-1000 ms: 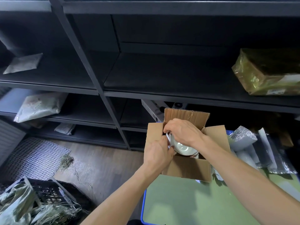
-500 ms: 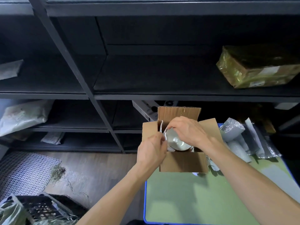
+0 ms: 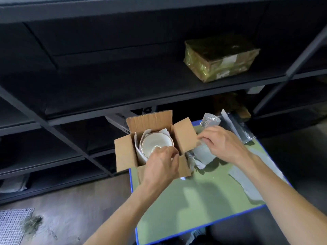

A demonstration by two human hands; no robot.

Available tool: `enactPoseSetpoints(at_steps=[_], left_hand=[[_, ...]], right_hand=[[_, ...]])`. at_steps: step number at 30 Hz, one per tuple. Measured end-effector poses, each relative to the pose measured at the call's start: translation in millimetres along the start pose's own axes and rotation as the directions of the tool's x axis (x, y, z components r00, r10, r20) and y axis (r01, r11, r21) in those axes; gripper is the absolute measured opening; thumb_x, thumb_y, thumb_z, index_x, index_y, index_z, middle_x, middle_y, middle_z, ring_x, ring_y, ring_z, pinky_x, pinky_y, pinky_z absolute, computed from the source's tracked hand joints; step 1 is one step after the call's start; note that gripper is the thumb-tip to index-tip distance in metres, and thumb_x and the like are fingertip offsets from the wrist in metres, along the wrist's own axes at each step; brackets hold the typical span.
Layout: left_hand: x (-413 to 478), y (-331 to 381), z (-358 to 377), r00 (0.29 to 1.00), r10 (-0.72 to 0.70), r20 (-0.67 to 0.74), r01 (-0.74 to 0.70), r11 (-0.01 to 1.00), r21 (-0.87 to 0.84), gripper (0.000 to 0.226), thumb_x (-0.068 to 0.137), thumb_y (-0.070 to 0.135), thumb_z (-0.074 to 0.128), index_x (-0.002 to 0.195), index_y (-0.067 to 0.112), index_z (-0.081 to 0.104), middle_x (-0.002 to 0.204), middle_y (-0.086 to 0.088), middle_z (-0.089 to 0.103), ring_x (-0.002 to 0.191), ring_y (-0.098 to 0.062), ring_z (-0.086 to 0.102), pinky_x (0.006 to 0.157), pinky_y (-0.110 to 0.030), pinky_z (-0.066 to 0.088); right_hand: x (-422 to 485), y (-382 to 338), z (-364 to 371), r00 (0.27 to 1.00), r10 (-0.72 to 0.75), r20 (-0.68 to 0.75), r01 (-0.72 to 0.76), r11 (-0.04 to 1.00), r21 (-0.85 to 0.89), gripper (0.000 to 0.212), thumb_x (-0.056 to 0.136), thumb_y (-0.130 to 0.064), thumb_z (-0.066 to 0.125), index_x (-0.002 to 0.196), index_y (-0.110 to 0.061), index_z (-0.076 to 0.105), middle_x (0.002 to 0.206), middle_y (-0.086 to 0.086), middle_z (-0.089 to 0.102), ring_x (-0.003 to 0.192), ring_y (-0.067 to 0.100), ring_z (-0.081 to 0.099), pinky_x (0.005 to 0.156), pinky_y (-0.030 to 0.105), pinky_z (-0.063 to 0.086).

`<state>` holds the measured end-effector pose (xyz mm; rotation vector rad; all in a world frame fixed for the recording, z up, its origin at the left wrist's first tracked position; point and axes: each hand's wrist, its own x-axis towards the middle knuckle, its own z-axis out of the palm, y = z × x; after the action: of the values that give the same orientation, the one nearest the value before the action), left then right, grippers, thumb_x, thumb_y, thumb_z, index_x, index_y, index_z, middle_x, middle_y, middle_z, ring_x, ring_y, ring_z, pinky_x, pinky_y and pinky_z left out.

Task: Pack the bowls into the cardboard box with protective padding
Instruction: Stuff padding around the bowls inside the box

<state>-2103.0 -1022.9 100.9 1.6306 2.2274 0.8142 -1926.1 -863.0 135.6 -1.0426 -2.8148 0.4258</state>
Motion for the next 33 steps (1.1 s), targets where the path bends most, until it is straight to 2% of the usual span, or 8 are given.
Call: enactPoseSetpoints(at_steps=[5, 9, 12, 16, 20, 25, 30, 33], left_hand=[[5.4, 44.0, 30.3, 0.992, 0.105, 0.065, -0.105, 0.994, -0.015, 0.020, 0.094, 0.030, 0.047, 0.085, 0.022, 0.063, 0.078, 0.006, 0.064, 0.076, -0.020, 0.055, 0.066, -0.041, 0.046], [9.4, 75.3, 69.1, 0.973, 0.180, 0.147, -0.179, 0.984, -0.018, 0.021, 0.095, 0.033, 0.046, 0.088, 0.021, 0.062, 0.080, 0.006, 0.064, 0.078, -0.019, 0.058, 0.067, -0.041, 0.047], [17.2, 96.2, 100.0, 0.951, 0.206, 0.231, -0.215, 0.977, 0.015, 0.028, 0.094, 0.039, 0.040, 0.093, 0.020, 0.060, 0.087, 0.004, 0.064, 0.085, -0.022, 0.059, 0.071, -0.042, 0.049], [28.0, 130.4, 134.0, 0.918, 0.258, 0.301, -0.278, 0.960, 0.026, 0.025, 0.095, 0.034, 0.050, 0.111, 0.020, 0.064, 0.104, 0.001, 0.067, 0.100, -0.025, 0.059, 0.079, -0.038, 0.050], [38.4, 156.0, 169.4, 0.869, 0.304, 0.391, -0.347, 0.937, 0.042, 0.034, 0.096, 0.032, 0.052, 0.127, 0.019, 0.061, 0.118, -0.003, 0.065, 0.119, -0.027, 0.056, 0.092, -0.035, 0.047], [49.1, 178.3, 205.6, 0.811, 0.251, 0.529, -0.368, 0.921, 0.127, 0.043, 0.099, 0.036, 0.049, 0.138, 0.018, 0.050, 0.130, -0.004, 0.057, 0.119, -0.027, 0.053, 0.094, -0.039, 0.048], [52.0, 186.7, 235.5, 0.761, 0.153, 0.630, -0.347, 0.917, 0.197, 0.046, 0.100, 0.034, 0.048, 0.142, 0.016, 0.042, 0.136, -0.009, 0.049, 0.122, -0.031, 0.049, 0.099, -0.042, 0.045], [47.4, 186.1, 250.5, 0.737, 0.108, 0.668, -0.326, 0.922, 0.211, 0.050, 0.100, 0.033, 0.048, 0.145, 0.016, 0.038, 0.141, -0.009, 0.044, 0.125, -0.030, 0.047, 0.100, -0.042, 0.045]], right_hand=[[-34.9, 33.7, 3.0, 0.998, 0.060, -0.020, -0.060, 0.998, 0.026, 0.021, 0.098, -0.020, 0.054, 0.109, -0.028, 0.071, 0.109, -0.015, 0.066, 0.109, 0.012, 0.057, 0.084, 0.037, 0.051], [-68.7, 67.2, 6.4, 0.985, 0.171, 0.023, -0.171, 0.984, 0.038, 0.020, 0.098, -0.021, 0.051, 0.105, -0.029, 0.068, 0.106, -0.014, 0.064, 0.105, 0.013, 0.057, 0.081, 0.035, 0.049], [-98.5, 98.7, 13.5, 0.961, 0.264, 0.088, -0.264, 0.964, -0.009, 0.023, 0.098, -0.025, 0.050, 0.115, -0.032, 0.064, 0.115, -0.014, 0.062, 0.114, 0.013, 0.054, 0.083, 0.037, 0.050], [-142.0, 139.5, 19.8, 0.907, 0.392, 0.156, -0.387, 0.920, -0.062, 0.032, 0.100, -0.028, 0.047, 0.129, -0.033, 0.058, 0.131, -0.014, 0.056, 0.126, 0.012, 0.048, 0.093, 0.038, 0.049], [-185.6, 172.4, 21.1, 0.841, 0.498, 0.210, -0.494, 0.866, -0.075, 0.036, 0.101, -0.027, 0.044, 0.135, -0.033, 0.054, 0.139, -0.013, 0.051, 0.132, 0.012, 0.044, 0.101, 0.033, 0.043], [-218.9, 201.8, 20.9, 0.762, 0.591, 0.267, -0.600, 0.798, -0.054, 0.039, 0.101, -0.027, 0.043, 0.140, -0.028, 0.050, 0.143, -0.008, 0.048, 0.134, 0.016, 0.041, 0.100, 0.037, 0.044], [-230.3, 227.1, 35.1, 0.691, 0.659, 0.296, -0.688, 0.726, -0.008, 0.032, 0.100, -0.031, 0.047, 0.130, -0.024, 0.051, 0.127, -0.001, 0.053, 0.123, 0.025, 0.049, 0.091, 0.038, 0.045], [-223.3, 236.6, 45.4, 0.667, 0.682, 0.298, -0.722, 0.691, 0.034, 0.035, 0.100, -0.034, 0.050, 0.132, -0.021, 0.049, 0.122, 0.003, 0.055, 0.119, 0.028, 0.052, 0.089, 0.038, 0.044]])
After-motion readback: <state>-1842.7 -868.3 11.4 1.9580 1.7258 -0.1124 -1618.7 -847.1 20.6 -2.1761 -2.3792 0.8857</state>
